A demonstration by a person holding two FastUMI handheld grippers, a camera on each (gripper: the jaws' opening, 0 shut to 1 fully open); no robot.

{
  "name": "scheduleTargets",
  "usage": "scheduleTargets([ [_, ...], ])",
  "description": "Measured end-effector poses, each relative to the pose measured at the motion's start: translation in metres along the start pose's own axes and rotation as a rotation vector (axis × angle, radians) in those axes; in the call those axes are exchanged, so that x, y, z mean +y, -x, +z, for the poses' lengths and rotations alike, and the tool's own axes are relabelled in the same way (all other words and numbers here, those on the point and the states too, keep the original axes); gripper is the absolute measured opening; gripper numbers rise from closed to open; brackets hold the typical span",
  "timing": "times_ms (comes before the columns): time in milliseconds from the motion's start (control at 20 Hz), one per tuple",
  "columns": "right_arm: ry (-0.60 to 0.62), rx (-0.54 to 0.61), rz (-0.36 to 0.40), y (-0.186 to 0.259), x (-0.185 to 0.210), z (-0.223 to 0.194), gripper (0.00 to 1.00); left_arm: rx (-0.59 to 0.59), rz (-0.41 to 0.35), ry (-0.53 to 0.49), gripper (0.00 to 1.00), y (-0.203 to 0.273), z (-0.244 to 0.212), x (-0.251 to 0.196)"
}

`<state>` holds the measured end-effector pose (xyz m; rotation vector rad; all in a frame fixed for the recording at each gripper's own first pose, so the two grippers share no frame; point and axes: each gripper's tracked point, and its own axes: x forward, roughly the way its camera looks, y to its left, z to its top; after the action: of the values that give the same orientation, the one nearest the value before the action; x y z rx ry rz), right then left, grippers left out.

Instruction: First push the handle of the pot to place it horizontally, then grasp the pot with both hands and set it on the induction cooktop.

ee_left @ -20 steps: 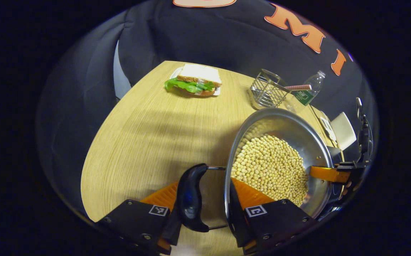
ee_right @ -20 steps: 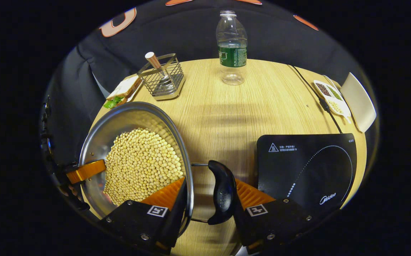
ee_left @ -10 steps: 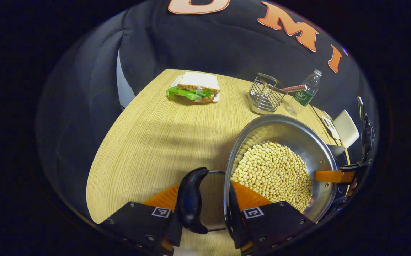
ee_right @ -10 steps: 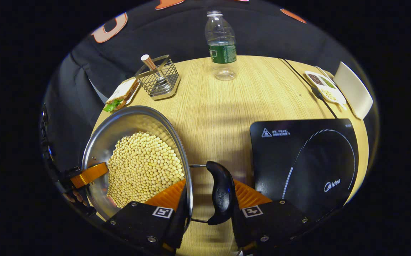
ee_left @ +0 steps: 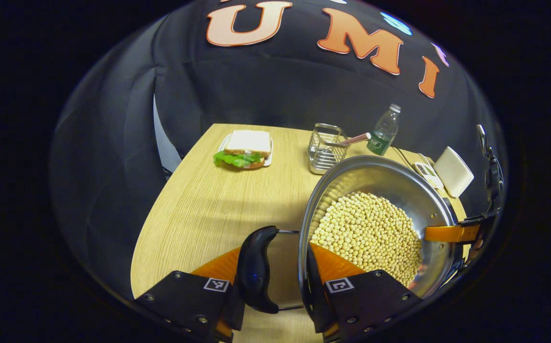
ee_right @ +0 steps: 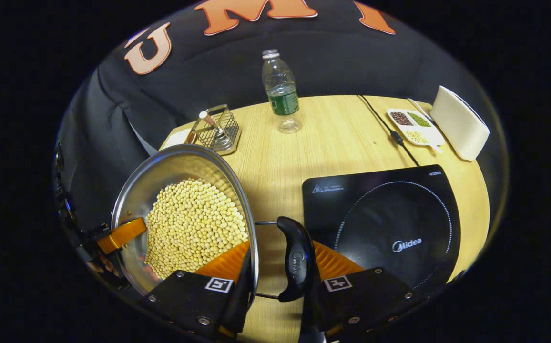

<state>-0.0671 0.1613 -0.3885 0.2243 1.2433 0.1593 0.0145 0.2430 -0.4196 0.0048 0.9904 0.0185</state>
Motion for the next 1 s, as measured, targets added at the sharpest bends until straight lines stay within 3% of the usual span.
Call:
scheduleTargets([
  [150, -0.009, -0.036, 0.000, 0.019, -0.019, 0.007, 0.55, -0.027, -0.008, -0.016, 0.58, -0.001, 0.004, -0.003],
  [200, -0.014, -0.044, -0.003, 0.025, -0.025, 0.009, 0.55, -0.032, -0.011, -0.023, 0.61, -0.003, 0.005, -0.003],
  [250, -0.019, -0.053, -0.005, 0.032, -0.034, 0.011, 0.55, -0.035, -0.015, -0.030, 0.57, -0.006, 0.004, -0.003],
  [1000, -0.132, -0.155, -0.075, 0.081, -0.163, 0.031, 0.53, -0.057, -0.115, -0.125, 0.58, -0.023, 0.032, -0.001],
])
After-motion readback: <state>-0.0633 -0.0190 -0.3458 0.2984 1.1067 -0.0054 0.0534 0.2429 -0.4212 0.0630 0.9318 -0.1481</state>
